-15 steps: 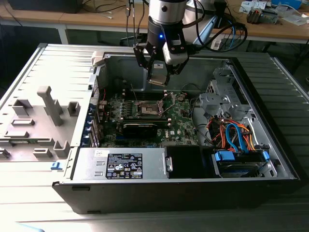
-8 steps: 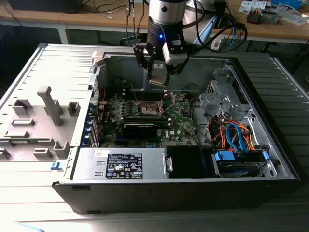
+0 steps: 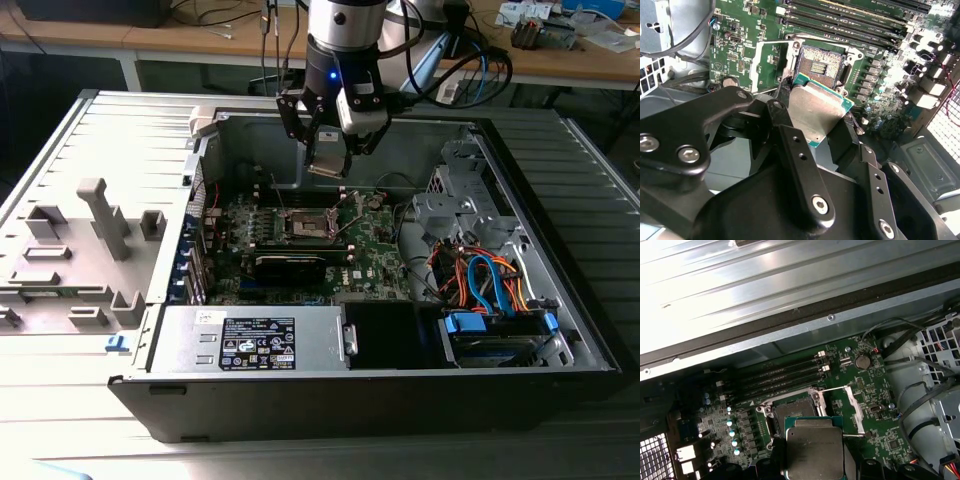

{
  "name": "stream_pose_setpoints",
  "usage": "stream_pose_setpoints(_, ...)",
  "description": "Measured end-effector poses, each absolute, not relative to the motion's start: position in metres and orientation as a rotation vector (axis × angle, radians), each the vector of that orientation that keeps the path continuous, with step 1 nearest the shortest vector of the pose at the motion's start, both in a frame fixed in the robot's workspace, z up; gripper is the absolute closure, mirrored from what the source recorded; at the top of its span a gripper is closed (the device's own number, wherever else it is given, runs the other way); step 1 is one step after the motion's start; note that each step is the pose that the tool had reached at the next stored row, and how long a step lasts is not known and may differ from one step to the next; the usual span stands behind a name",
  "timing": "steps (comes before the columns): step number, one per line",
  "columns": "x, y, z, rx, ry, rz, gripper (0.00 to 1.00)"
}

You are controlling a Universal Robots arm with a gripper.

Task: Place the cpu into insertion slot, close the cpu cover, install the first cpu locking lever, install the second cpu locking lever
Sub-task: 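Place the cpu into insertion slot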

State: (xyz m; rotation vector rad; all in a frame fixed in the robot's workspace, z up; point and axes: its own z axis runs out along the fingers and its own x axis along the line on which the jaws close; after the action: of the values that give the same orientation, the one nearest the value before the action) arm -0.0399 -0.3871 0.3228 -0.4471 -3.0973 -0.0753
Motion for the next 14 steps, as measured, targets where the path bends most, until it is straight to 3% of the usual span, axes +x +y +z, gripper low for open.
stream_pose_setpoints(14, -0.0399, -0.3871, 0.3225, -0.463, -3.095, -0.075, 0.45)
